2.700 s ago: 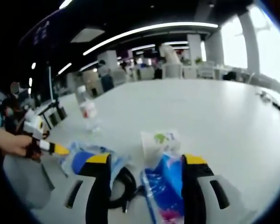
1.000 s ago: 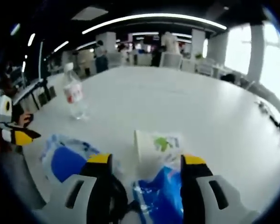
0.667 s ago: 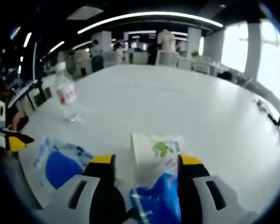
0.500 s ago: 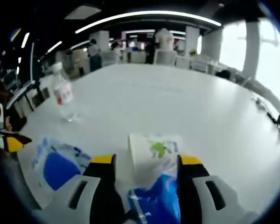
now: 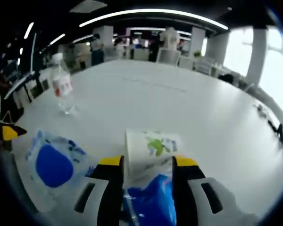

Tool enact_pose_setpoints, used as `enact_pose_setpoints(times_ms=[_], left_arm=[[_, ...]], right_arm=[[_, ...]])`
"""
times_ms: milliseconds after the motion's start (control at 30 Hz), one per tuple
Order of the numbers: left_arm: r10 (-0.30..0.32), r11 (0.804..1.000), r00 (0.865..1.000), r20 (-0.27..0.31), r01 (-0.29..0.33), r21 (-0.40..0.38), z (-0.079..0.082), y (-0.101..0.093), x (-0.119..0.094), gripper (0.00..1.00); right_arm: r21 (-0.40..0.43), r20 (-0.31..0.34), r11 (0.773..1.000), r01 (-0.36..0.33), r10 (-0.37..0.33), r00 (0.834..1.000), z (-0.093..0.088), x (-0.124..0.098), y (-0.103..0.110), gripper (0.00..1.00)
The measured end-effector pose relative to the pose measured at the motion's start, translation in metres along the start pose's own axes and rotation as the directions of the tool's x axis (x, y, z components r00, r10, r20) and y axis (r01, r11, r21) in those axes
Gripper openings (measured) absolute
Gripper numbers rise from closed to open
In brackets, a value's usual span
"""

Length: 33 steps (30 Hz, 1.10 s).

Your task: Arrange the tabletop items into an orderly group along one side of the table until the central work area is clear of visible clutter.

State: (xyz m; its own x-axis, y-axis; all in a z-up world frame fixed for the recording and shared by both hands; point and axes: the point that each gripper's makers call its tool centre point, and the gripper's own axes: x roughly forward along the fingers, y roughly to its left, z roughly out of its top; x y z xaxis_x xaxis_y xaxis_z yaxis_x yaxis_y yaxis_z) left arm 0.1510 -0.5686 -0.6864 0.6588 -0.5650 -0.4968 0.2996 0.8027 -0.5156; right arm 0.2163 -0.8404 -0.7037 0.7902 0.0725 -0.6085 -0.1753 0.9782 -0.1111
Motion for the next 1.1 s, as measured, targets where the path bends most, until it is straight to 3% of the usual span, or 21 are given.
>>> enact_pose_setpoints(times_ms=[100,233,467,833,1100], left_arm=[[0.006,1.000,1.000,0.014,-0.006,-0.003,0.003,0.001,-0.001,0.46],[0.016,1.000,1.000,0.019,-0.016,-0.017,0.004,0.004,-0.002,0.46],[0.031,0.998,0.999,0.028,-0.029,-0.050,0.003,0.010,-0.005,0.46],[0.033,0.998,0.999,0.025,-0.031,-0.059,0.002,0.011,-0.004,0.46],[0.029,0.998,0.999,0.026,-0.027,-0.056,0.002,0.010,-0.005,0.45]], right_arm=[[-0.030,-0.012,0.999,0.010,-0.010,1.000,-0.003,0.000,-0.001,0.24],[-0.010,-0.016,1.000,0.014,-0.014,1.000,-0.004,0.001,-0.001,0.22],[-0.043,-0.021,0.997,0.060,-0.061,0.998,-0.005,0.002,-0.012,0.01],[0.076,-0.031,0.996,0.056,-0.054,0.998,0.001,0.001,-0.022,0.00],[0.128,-0.002,0.992,-0.014,0.014,1.000,0.010,0.003,-0.010,0.00]])
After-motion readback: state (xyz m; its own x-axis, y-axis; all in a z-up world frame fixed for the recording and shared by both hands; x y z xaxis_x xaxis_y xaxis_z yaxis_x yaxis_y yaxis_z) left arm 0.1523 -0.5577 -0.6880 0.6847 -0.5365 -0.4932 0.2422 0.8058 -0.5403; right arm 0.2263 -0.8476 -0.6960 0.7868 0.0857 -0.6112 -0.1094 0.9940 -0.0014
